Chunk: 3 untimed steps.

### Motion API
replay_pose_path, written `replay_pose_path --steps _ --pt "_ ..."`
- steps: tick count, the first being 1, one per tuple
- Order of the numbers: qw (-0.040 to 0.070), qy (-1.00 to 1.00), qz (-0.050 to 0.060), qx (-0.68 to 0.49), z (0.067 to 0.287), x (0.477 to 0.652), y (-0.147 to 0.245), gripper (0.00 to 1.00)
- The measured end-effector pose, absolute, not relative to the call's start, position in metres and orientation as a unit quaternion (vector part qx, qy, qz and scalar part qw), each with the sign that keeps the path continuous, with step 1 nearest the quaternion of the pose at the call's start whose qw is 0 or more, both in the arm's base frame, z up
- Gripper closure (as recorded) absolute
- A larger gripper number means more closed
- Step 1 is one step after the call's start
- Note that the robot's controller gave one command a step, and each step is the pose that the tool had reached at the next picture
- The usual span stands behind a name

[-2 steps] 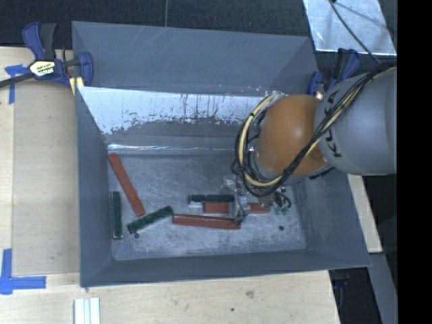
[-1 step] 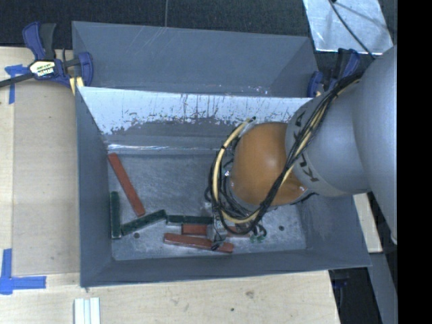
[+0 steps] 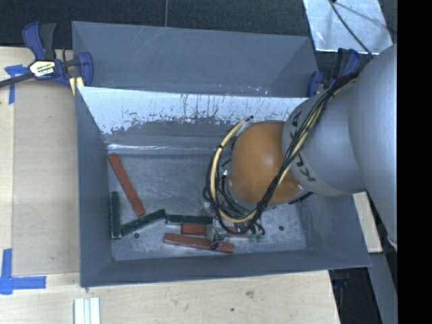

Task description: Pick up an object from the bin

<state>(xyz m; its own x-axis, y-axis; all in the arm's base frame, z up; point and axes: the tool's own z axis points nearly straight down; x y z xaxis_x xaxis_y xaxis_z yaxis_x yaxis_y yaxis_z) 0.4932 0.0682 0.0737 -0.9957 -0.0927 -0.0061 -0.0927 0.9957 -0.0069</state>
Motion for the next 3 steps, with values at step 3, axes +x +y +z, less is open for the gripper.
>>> replay_pose_path --steps 3 --pt "0.002 0.999 -0.001 -0.051 0.077 0.527 0.2 1.0"
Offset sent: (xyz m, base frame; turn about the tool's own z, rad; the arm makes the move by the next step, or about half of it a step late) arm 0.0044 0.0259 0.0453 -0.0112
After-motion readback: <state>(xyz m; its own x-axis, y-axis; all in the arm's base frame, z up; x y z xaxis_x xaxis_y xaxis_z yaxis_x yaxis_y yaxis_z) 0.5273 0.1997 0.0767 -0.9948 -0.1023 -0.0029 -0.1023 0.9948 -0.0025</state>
